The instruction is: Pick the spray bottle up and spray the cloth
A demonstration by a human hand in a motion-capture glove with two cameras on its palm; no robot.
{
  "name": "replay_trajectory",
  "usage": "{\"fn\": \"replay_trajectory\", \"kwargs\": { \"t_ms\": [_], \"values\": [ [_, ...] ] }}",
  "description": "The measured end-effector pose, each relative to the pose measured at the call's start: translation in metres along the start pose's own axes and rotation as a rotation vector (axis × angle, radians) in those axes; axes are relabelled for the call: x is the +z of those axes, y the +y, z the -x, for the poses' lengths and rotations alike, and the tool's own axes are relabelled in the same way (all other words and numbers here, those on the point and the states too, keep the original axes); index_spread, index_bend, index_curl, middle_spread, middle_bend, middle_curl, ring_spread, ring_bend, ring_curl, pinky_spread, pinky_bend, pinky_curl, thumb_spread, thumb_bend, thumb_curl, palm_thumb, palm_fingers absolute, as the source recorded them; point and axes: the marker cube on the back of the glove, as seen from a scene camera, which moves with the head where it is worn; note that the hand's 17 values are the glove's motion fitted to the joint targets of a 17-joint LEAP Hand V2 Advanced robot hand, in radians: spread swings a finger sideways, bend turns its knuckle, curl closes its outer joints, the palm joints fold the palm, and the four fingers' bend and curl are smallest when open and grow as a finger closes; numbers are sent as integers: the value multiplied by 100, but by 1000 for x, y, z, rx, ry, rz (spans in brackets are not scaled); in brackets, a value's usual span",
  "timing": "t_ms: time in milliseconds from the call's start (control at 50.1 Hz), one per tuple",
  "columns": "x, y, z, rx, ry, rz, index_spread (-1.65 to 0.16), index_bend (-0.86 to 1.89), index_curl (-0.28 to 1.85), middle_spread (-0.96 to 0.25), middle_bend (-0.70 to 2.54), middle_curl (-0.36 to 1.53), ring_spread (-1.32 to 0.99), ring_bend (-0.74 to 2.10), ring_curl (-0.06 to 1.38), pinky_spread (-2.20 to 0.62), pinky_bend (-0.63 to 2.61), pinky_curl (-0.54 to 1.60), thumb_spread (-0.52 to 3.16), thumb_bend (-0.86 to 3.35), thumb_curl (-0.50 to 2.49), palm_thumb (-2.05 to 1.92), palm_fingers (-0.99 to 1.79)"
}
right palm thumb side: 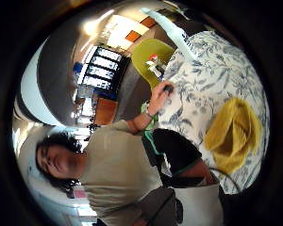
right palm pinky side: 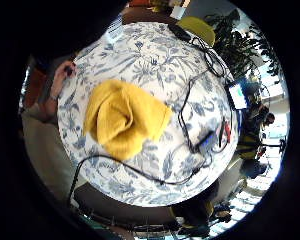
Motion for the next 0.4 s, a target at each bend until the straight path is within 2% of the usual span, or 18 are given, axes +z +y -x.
{"fn": "replay_trajectory", "kwargs": {
  "t_ms": [220, 399],
  "values": [
    [-7, 71, 13, 31, 79, -74, -43, 14, 29, -12, 20, 36, -16, 34, 32, 18, 20, 33, 108, -3, 38, 47, 24],
    [-5, 96, 15, 51, 66, -64, -43, 15, 28, -12, 20, 36, -15, 34, 31, 18, 19, 33, 108, -3, 37, 47, 26]
  ]
}}
